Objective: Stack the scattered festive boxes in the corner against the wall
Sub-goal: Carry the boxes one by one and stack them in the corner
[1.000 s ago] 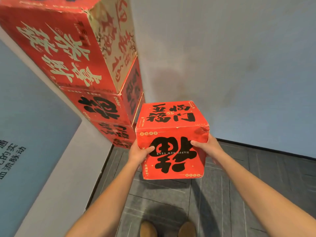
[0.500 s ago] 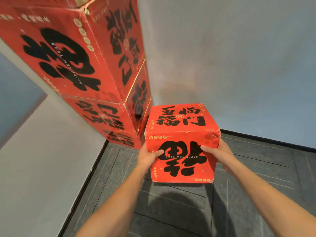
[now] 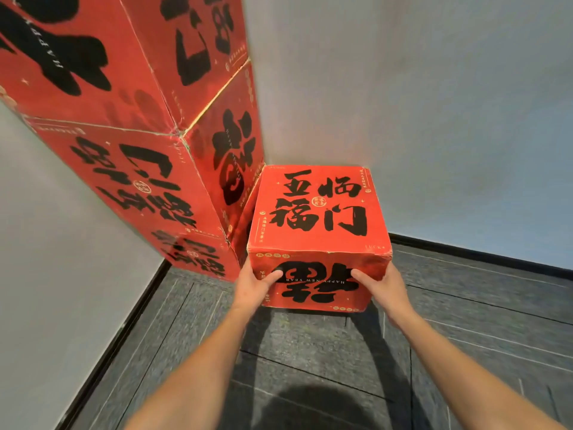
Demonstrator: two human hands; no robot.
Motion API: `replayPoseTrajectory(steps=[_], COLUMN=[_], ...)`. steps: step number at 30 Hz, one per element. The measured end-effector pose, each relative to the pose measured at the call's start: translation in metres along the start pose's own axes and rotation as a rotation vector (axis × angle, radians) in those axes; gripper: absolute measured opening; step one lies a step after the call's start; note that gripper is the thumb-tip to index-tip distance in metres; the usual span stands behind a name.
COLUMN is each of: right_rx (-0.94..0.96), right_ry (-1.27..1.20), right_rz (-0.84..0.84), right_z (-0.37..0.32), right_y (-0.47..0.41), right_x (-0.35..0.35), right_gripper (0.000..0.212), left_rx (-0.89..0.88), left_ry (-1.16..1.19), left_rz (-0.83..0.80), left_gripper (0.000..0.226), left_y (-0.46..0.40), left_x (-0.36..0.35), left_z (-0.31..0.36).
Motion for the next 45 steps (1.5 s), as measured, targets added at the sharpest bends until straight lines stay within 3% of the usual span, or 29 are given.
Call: replayPoseTrajectory(steps=[5, 9, 13, 22, 27, 30, 34, 36, 38, 45], right_rx=[-0.016, -0.038, -0.047, -0.039, -0.086, -0.127, -0.211, -0.164, -0.122, -0.083], right_ry=[0.008, 0.03, 0.058, 0.039, 0.025, -0.03, -0.028, 0.028, 0.088, 0.122], right_rz=[0.028, 0.011, 0.019, -0.049, -0.237, -0.272, -0.197, -0.202, -0.197, -0.227], right_z=[0.026, 0.043, 0.049, 0.05, 0.036, 0.021, -0.009, -0.024, -0.031, -0.023], right_y=[-0.008, -0.018, -0.015, -0.008, 0.018, 0.028, 0.03, 0.029, 0.026, 0.009], right_x=[-0.015, -0.024, -0.034, -0.037, -0.025, -0.012, 0.003, 0.002, -0.004, -0.029], right_gripper=[0.042, 0.071, 0.056, 0.058, 0.099, 0.112, 0.093, 0.062, 0.044, 0.057], left_rx=[-0.025, -0.011, 0.008, 0.054, 0.152, 0.209, 0.317, 0.33, 0.341, 0.357], left_ry=[-0.014, -0.027, -0.028, -0.028, 0.035, 0.194, 0.416, 0.439, 0.463, 0.509], left_rz=[0.003, 0.005, -0.002, -0.055, -0.093, -0.093, -0.017, 0.034, 0.084, 0.131], left_gripper=[0.067, 0.066, 0.064, 0.066, 0.089, 0.103, 0.106, 0.08, 0.067, 0.107], left_y=[-0.013, -0.016, -0.022, -0.016, 0.013, 0.033, 0.036, 0.029, 0.022, -0.012], left_x=[-0.007, -0.009, -0.008, -0.006, -0.003, 0.0, 0.003, 0.005, 0.005, 0.012], left_z=[-0.024, -0.036, -0.051, -0.054, -0.041, -0.023, -0.005, 0.003, 0.006, -0.005])
Point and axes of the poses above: each hand's wrist, its own y-axis away from the middle knuckle, its own x-axis out of the back of the hand, z = x × y, the point moved 5 cm from there along -y, towards the middle knuckle, and after that the axes turned 3 degrees about -x, right-handed, at the moved point
